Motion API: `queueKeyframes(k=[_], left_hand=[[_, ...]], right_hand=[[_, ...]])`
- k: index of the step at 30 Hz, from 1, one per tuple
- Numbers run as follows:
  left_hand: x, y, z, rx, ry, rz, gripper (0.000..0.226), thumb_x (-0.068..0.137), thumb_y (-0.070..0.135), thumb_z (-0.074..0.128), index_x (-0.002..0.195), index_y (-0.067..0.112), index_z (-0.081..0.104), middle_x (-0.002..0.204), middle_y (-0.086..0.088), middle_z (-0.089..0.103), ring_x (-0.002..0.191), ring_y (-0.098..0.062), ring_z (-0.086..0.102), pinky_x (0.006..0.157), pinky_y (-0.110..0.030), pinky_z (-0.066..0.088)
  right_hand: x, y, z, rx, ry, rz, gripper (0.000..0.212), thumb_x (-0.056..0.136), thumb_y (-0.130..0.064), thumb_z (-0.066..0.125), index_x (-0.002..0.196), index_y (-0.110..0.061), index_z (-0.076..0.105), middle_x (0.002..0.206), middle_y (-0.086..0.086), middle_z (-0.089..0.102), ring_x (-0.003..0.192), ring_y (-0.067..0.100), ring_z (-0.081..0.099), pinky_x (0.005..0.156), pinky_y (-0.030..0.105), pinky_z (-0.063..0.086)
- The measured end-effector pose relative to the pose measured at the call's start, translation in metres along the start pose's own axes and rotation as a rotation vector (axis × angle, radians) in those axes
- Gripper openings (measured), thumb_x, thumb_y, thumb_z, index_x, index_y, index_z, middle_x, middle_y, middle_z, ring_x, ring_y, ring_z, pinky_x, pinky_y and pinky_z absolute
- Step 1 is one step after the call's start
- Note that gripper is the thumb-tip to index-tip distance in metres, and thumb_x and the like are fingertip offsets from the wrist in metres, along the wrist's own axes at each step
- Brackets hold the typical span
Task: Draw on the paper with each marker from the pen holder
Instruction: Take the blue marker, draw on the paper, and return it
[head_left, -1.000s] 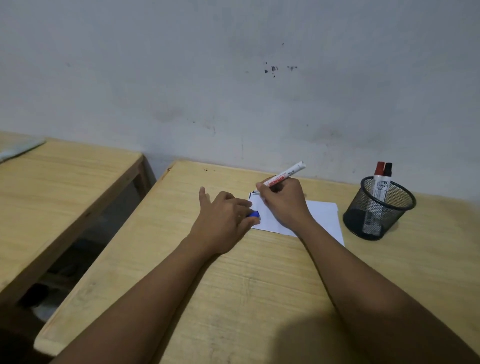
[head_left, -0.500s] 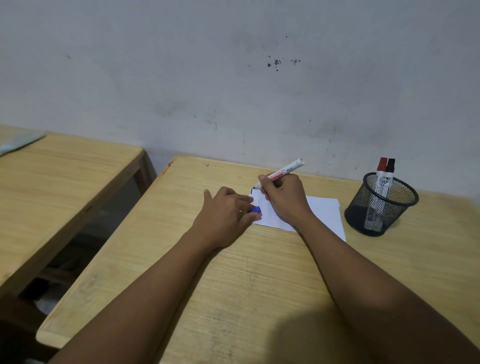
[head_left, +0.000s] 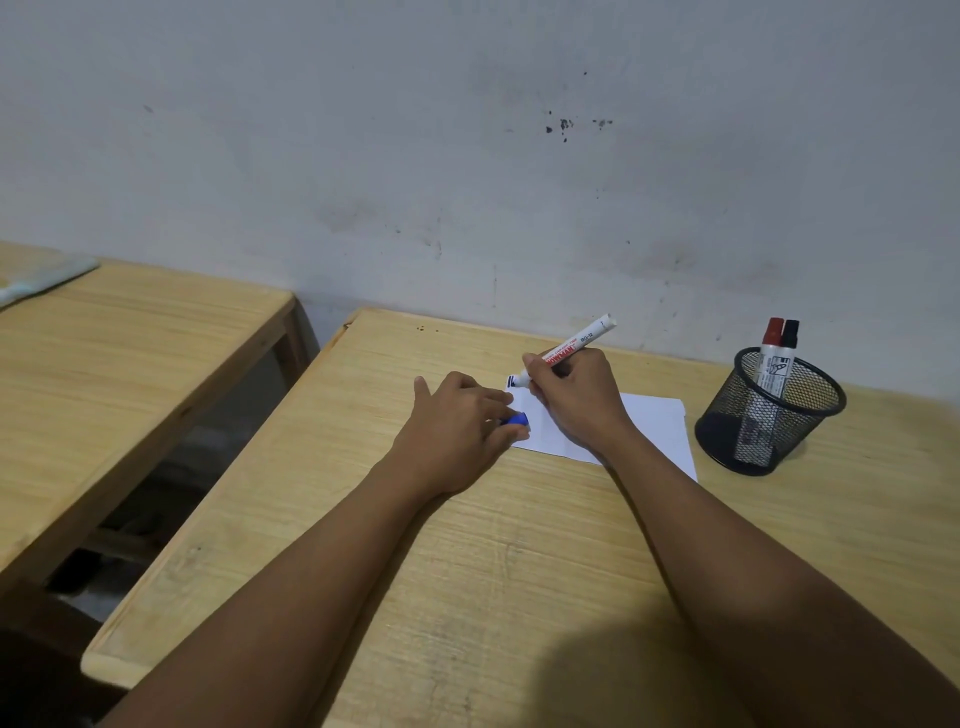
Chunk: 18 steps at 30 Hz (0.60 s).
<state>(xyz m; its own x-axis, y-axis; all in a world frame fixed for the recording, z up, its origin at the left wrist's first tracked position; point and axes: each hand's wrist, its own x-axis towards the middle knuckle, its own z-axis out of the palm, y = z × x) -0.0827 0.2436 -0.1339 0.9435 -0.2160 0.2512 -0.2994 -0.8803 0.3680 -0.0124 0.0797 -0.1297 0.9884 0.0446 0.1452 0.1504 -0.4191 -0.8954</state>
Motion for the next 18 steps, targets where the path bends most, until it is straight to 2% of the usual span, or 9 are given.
queueKeyframes(k=[5,7,9,12,14,18], left_hand=[[0.0,-0.001,0.001,0.005,0.0,0.003,0.035,0.094,0.056,0.047,0.11,0.038,0.072,0.134,0.015,0.061,0.125,-0.014,0.042,0.107,-0.068,0.022],[0.001,-0.002,0.002,0.013,0.003,0.006,0.036,0.093,0.056,0.047,0.11,0.037,0.071,0.134,0.015,0.061,0.125,-0.014,0.042,0.107,-0.068,0.023],[0.001,-0.002,0.002,0.017,0.0,0.003,0.037,0.093,0.057,0.047,0.111,0.036,0.072,0.134,0.015,0.061,0.124,-0.014,0.042,0.107,-0.066,0.023],[-0.001,-0.001,0.002,0.036,-0.001,0.003,0.037,0.092,0.058,0.047,0.11,0.037,0.072,0.133,0.017,0.061,0.124,-0.013,0.042,0.104,-0.064,0.024],[-0.002,-0.001,0.002,0.047,-0.01,-0.002,0.037,0.092,0.058,0.045,0.11,0.038,0.071,0.133,0.018,0.06,0.123,-0.013,0.042,0.104,-0.062,0.027],[-0.005,0.005,-0.004,0.151,0.016,0.042,0.037,0.094,0.058,0.038,0.105,0.041,0.07,0.136,0.016,0.058,0.117,-0.014,0.05,0.097,-0.05,0.033]], right_hand=[[0.0,0.001,0.0,-0.002,-0.016,0.001,0.028,0.096,-0.033,0.068,0.092,-0.008,0.079,0.078,0.001,0.078,0.074,0.021,0.075,0.076,0.043,0.064],[0.0,0.001,0.0,0.023,-0.009,-0.003,0.027,0.096,-0.032,0.068,0.091,-0.007,0.078,0.077,0.0,0.077,0.071,0.017,0.074,0.07,0.035,0.063],[0.0,-0.001,-0.002,0.112,0.003,0.015,0.026,0.097,-0.027,0.068,0.091,-0.003,0.077,0.073,0.001,0.075,0.062,0.009,0.07,0.062,0.025,0.057],[0.003,-0.006,-0.01,0.371,0.01,0.1,0.025,0.097,-0.021,0.068,0.085,0.0,0.074,0.066,0.008,0.068,0.057,0.017,0.06,0.056,0.029,0.048],[0.001,-0.013,-0.021,0.504,0.046,0.138,0.027,0.096,-0.026,0.069,0.081,-0.004,0.073,0.065,0.008,0.067,0.058,0.019,0.058,0.056,0.029,0.048],[-0.008,-0.041,-0.048,0.516,0.084,0.08,0.025,0.095,-0.027,0.07,0.082,-0.007,0.076,0.072,0.008,0.069,0.058,0.014,0.058,0.054,0.024,0.049]])
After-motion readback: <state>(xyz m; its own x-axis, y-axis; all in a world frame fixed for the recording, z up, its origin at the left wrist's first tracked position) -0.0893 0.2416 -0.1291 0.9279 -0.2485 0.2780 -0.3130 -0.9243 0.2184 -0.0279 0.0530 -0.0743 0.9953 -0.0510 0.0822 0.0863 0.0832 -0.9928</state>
